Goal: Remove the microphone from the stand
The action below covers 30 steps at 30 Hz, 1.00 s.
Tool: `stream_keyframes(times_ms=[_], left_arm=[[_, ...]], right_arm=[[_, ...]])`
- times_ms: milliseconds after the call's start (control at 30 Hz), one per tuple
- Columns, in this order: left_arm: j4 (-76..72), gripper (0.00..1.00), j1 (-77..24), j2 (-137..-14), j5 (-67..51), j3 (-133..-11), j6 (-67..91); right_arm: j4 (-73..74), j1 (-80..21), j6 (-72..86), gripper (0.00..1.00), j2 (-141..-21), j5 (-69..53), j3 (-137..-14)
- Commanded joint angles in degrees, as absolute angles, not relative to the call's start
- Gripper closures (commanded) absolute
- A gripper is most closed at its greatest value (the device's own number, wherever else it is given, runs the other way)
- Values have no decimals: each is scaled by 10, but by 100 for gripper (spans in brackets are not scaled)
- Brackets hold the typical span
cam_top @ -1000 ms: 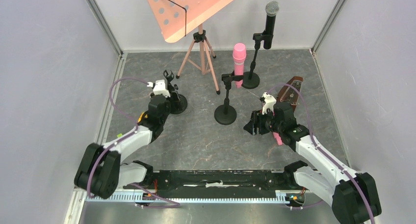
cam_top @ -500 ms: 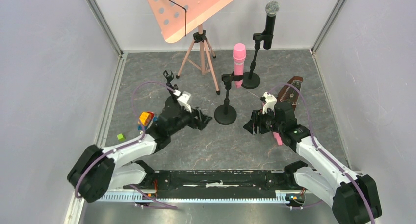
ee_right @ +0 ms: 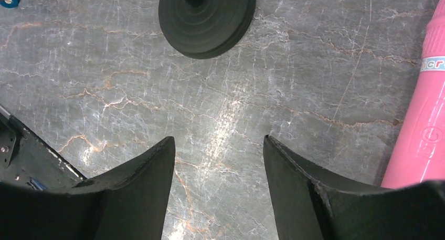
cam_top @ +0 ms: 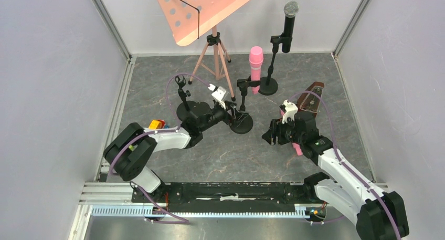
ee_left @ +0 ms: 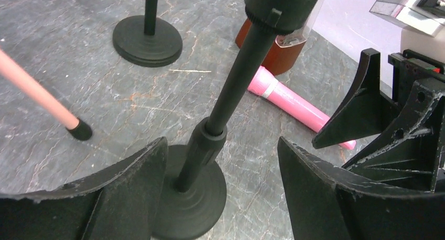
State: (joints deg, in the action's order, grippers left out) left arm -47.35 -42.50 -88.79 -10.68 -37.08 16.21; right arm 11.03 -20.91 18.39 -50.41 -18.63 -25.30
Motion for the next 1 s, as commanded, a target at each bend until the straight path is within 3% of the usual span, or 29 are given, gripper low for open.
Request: stream_keyframes(times_ms=[0,167,600,967], left_arm=[[-545,20,-430,-921,-138,-403,141],[-546,33,-431,-947,-133,-422,143],[-506,79,-439,-939,-143,-415,108],[-413,85,-467,-787,-167,-305,86]], right_arm=[[107,-210,187,32,-497,-172,-248],[106,-211,187,32,-510,-170,-248],[83,-211,195,32,-508,-190,-248],[-180,-213,216,35,-366,-227,-103]])
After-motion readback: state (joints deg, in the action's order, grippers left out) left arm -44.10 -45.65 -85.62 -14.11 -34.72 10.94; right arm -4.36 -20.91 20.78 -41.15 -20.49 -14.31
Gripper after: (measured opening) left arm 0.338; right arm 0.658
